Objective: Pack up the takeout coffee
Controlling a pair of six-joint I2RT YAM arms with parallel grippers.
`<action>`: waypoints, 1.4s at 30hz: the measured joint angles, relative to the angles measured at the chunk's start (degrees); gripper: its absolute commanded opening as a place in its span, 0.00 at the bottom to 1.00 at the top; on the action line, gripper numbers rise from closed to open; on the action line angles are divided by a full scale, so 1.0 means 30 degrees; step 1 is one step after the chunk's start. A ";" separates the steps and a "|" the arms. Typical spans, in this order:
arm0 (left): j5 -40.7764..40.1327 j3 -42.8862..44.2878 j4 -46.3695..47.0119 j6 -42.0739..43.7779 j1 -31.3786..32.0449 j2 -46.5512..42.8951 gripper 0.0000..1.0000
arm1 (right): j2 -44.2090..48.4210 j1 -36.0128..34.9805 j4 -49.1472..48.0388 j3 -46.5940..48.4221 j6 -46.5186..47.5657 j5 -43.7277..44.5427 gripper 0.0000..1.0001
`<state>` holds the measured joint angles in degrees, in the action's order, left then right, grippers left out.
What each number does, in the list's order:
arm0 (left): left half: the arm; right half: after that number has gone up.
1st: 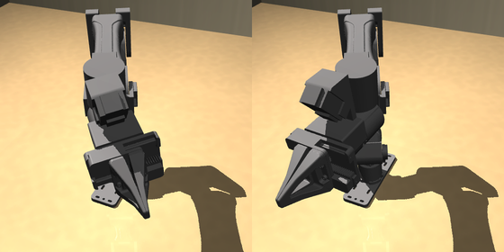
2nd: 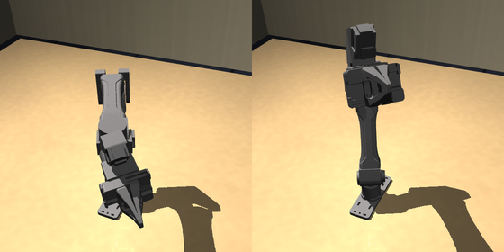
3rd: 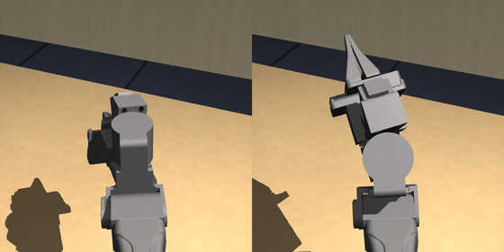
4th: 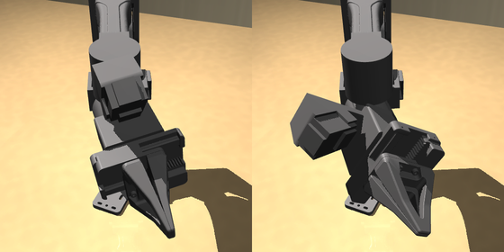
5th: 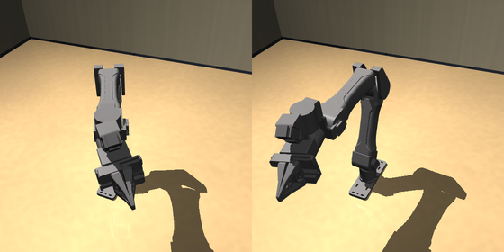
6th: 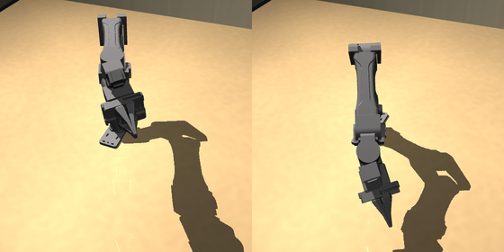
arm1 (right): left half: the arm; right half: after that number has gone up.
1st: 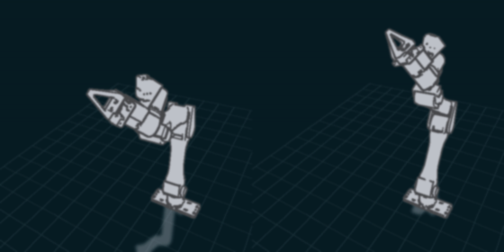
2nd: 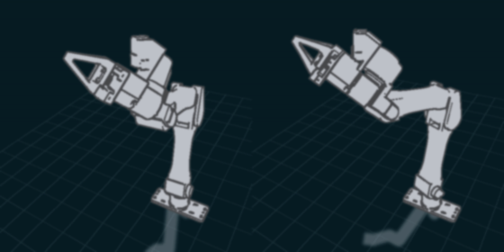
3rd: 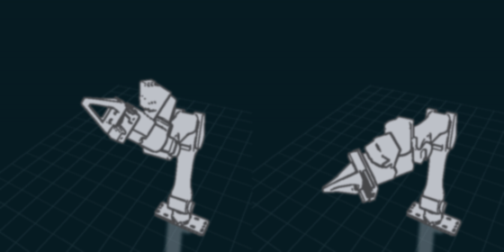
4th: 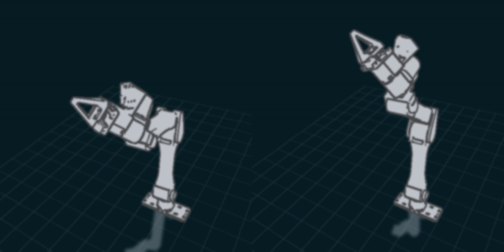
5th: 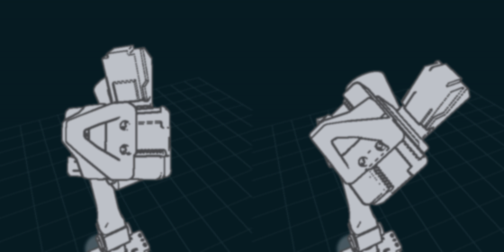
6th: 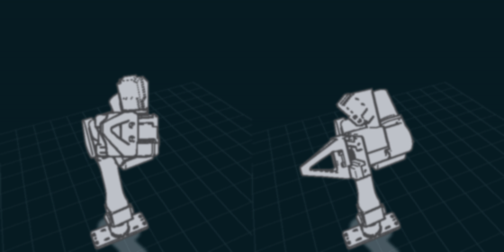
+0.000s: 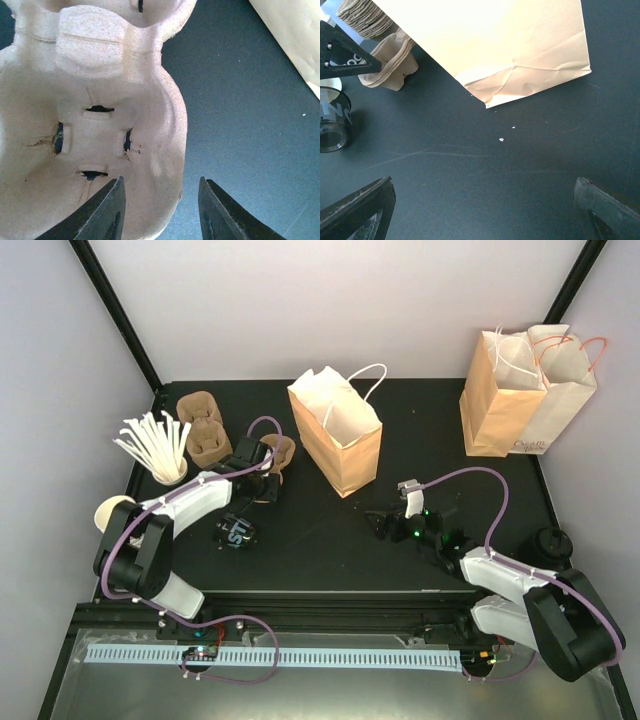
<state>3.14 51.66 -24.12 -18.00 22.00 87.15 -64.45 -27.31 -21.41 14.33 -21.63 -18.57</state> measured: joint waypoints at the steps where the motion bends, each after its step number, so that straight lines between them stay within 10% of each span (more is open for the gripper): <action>1: 0.0022 0.0000 0.0000 0.0007 0.0000 0.0066 0.40 | 0.0022 0.0000 0.0029 0.0000 0.0029 0.0000 0.99; 16: 0.0452 0.0000 0.0044 0.0146 0.0000 0.0612 0.11 | 0.0612 0.0000 0.0452 0.0000 0.0058 -0.0007 0.99; 42: 0.4787 -0.2244 -0.1333 -0.1894 0.0000 -0.5945 0.05 | -0.4925 -0.4692 -0.4459 0.2295 -0.5595 -0.1690 0.93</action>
<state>17.50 44.93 -28.12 -23.68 22.00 69.32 -79.22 -41.39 -34.79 21.21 -38.41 -23.64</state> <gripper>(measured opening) 0.050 0.949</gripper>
